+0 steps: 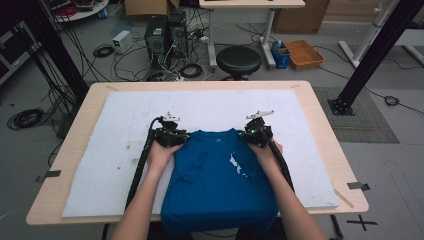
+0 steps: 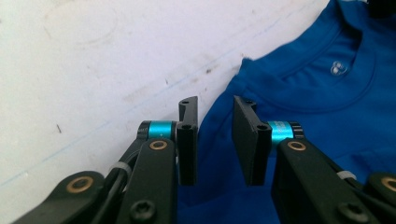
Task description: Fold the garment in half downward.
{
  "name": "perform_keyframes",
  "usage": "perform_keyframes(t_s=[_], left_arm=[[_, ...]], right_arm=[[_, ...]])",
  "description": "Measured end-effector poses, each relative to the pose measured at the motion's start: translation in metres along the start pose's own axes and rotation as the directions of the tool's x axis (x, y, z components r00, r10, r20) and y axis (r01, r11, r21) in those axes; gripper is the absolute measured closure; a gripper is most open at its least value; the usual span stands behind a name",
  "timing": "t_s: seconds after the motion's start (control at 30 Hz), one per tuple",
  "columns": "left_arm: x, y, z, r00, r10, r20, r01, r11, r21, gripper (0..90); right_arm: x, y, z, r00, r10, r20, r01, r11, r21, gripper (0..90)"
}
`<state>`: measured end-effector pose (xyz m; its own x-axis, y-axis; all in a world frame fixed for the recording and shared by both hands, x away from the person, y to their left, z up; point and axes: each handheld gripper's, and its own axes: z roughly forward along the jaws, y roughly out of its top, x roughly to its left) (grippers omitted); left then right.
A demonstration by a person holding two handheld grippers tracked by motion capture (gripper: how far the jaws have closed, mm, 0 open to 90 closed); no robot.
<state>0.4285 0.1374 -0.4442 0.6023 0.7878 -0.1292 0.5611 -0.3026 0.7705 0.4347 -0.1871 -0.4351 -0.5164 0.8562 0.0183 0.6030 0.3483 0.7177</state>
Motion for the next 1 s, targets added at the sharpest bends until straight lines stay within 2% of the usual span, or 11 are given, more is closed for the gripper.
perform_keyframes(t_s=[0.1,0.17,0.27,0.33,0.4,0.47,0.57,0.67,0.77,0.9,1.0], left_arm=[[0.000,-0.001,0.003,1.0000,-0.005,0.007,0.005,0.9995,0.030,68.6],[-0.001,-0.001,0.004,1.0000,-0.005,0.003,0.005,0.9994,0.033,66.6],[-0.003,0.001,0.003,0.9997,0.012,-0.021,-0.011,0.9987,0.049,66.4],[-0.001,0.002,0.000,0.9984,0.005,-0.057,-0.001,0.9978,0.067,60.3],[0.003,0.001,-0.004,0.9984,-0.024,-0.051,0.028,0.9965,0.079,59.6],[0.004,0.001,-0.007,0.9978,-0.035,-0.056,0.040,0.9958,0.083,59.6],[0.002,0.000,-0.006,0.9983,-0.029,-0.051,0.033,0.9952,0.092,59.8],[-0.002,0.000,-0.004,0.9977,-0.005,-0.067,0.012,0.9955,0.094,60.2],[-0.004,0.000,-0.005,0.9958,0.020,-0.089,-0.011,0.9954,0.095,65.5],[-0.006,-0.001,-0.004,0.9953,0.042,-0.088,-0.034,0.9951,0.093,74.6],[-0.009,0.000,-0.003,0.9953,0.060,-0.076,-0.053,0.9947,0.088,84.4]], right_arm=[[0.001,0.003,0.002,1.0000,-0.007,-0.006,0.007,1.000,0.022,66.1],[0.001,0.002,0.005,0.9999,-0.009,-0.012,0.010,0.999,0.040,66.1],[0.002,0.001,0.007,0.9999,-0.016,-0.004,0.016,0.998,0.064,65.5],[0.001,0.001,0.002,0.9999,-0.005,0.013,0.004,0.999,0.047,64.4],[-0.005,-0.001,-0.007,0.9991,0.032,0.026,-0.033,0.999,0.012,65.1],[-0.012,-0.004,-0.012,0.9972,0.069,0.029,-0.069,0.998,0.013,65.1],[-0.018,-0.011,-0.011,0.9958,0.090,0.016,-0.091,0.995,0.043,65.2],[-0.016,-0.014,-0.009,0.9971,0.076,0.003,-0.076,0.996,0.056,65.2],[-0.011,-0.014,-0.007,0.9989,0.036,0.031,-0.038,0.998,0.058,70.0],[-0.009,-0.014,-0.007,0.9997,0.005,0.023,-0.006,0.998,0.059,84.0],[-0.006,-0.014,-0.007,0.9995,-0.015,0.029,0.013,0.998,0.059,87.7]])
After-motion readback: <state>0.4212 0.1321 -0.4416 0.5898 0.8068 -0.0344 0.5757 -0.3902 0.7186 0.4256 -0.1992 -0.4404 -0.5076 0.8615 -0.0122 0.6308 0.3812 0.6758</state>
